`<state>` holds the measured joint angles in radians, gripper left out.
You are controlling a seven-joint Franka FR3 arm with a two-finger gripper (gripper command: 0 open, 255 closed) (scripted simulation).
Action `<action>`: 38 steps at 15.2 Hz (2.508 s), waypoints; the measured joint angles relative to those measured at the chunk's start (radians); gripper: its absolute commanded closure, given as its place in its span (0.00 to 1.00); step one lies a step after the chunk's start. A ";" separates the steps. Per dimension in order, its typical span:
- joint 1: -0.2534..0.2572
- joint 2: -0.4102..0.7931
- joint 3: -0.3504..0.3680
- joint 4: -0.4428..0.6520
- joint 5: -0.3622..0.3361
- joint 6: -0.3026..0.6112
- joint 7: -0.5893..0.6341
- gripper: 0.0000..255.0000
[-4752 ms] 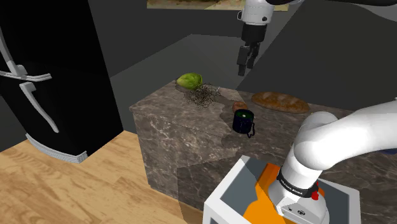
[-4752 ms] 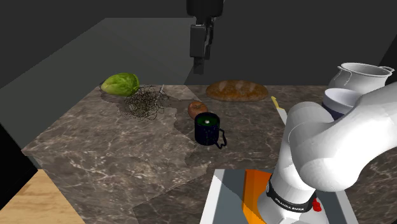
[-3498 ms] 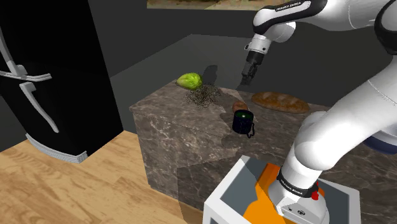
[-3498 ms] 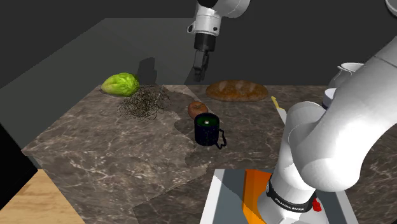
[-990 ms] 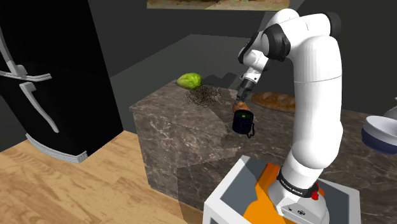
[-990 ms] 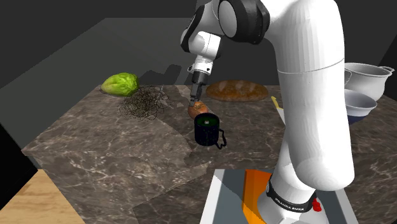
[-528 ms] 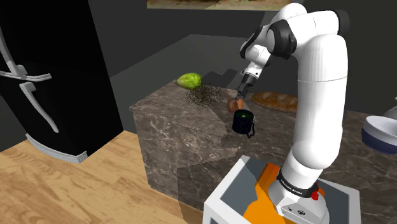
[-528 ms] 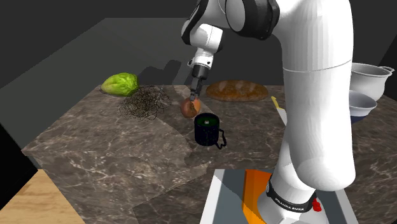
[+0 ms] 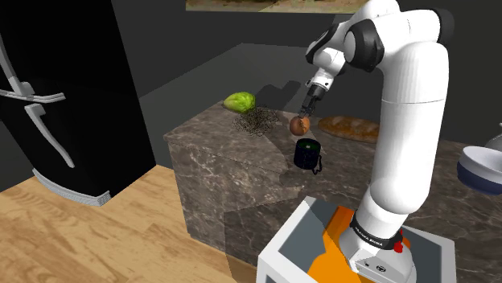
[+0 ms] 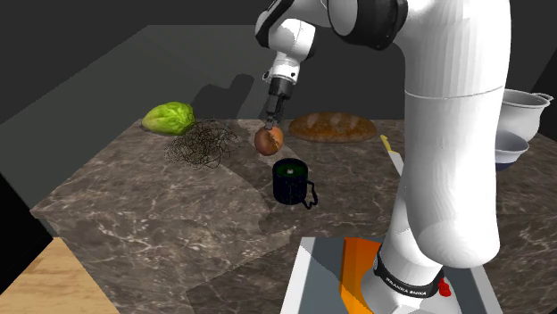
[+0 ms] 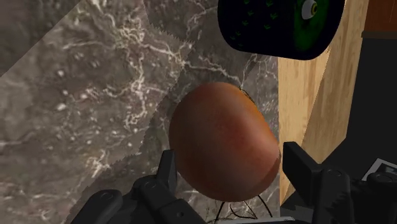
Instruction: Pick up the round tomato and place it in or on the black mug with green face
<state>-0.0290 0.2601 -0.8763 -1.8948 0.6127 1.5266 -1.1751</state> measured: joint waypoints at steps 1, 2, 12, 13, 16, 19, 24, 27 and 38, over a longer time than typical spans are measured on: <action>0.004 -0.011 -0.002 0.002 -0.006 -0.006 0.009 1.00; 0.006 -0.016 -0.003 0.010 -0.009 -0.014 0.017 1.00; 0.013 -0.073 -0.015 0.087 -0.045 -0.106 0.087 1.00; 0.011 -0.071 -0.015 0.103 -0.043 -0.119 0.093 1.00; 0.010 -0.082 -0.017 0.135 -0.048 -0.152 0.113 1.00; 0.022 -0.112 -0.018 0.137 -0.063 -0.164 0.138 1.00; 0.099 -0.412 0.033 -0.090 -0.220 -0.051 0.293 1.00; 0.086 -0.573 0.104 -0.209 -0.287 -0.010 0.389 1.00; 0.014 -0.823 0.237 -0.472 -0.357 0.082 0.506 1.00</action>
<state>-0.0153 -0.5629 -0.6394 -2.3673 0.2558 1.6086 -0.6688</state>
